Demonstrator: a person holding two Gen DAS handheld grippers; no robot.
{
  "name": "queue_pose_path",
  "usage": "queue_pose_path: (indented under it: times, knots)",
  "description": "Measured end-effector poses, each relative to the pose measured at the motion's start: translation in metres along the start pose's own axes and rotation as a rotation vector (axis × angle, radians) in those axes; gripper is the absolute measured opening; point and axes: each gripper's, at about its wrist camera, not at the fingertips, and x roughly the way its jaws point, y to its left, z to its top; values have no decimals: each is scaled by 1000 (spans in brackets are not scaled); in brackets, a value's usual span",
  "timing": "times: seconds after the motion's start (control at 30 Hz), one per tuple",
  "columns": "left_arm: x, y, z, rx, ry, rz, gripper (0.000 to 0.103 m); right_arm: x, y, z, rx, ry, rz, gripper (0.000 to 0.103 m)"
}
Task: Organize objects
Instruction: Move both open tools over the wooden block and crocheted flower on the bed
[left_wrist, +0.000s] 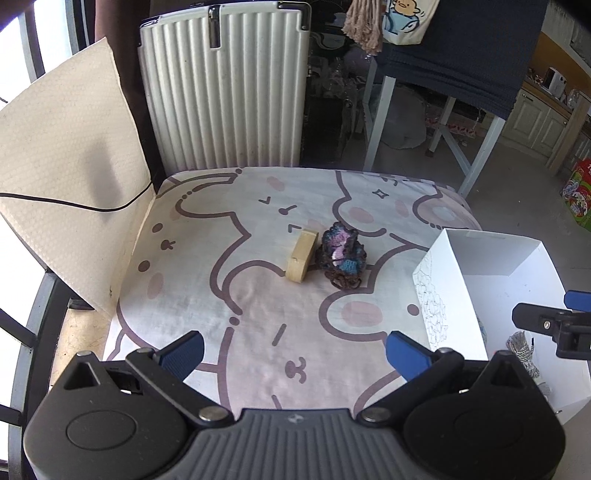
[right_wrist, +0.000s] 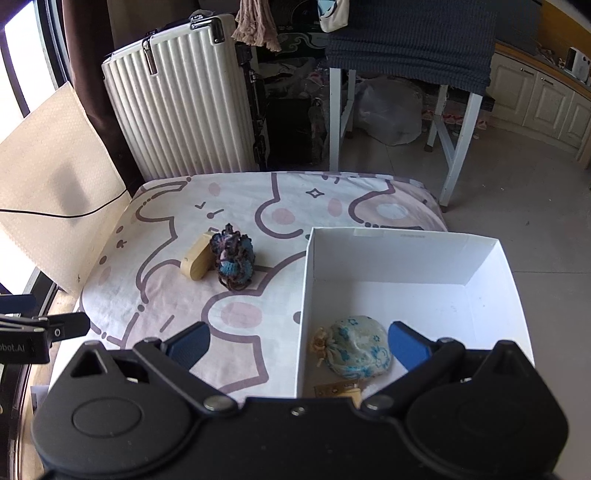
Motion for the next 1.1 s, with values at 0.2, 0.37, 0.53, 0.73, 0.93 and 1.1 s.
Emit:
queue_pose_path:
  times: [0.2, 0.37, 0.53, 0.73, 0.93, 1.1]
  knots:
    - [6, 16, 3, -37, 15, 29, 103, 4, 14, 6, -14, -20, 7, 103]
    - [11, 23, 9, -72, 6, 24, 103, 9, 18, 10, -24, -34, 17, 103]
    - [18, 30, 18, -132, -51, 22, 103, 18, 21, 16, 5, -91, 42, 103]
    - [40, 34, 34, -144, -68, 41, 103, 40, 20, 27, 74, -108, 70, 103]
    - [64, 42, 49, -169, -77, 45, 103, 64, 25, 40, 84, -109, 66, 103]
    - [89, 50, 58, -160, -91, 66, 96, 93, 31, 51, 115, -103, 66, 103]
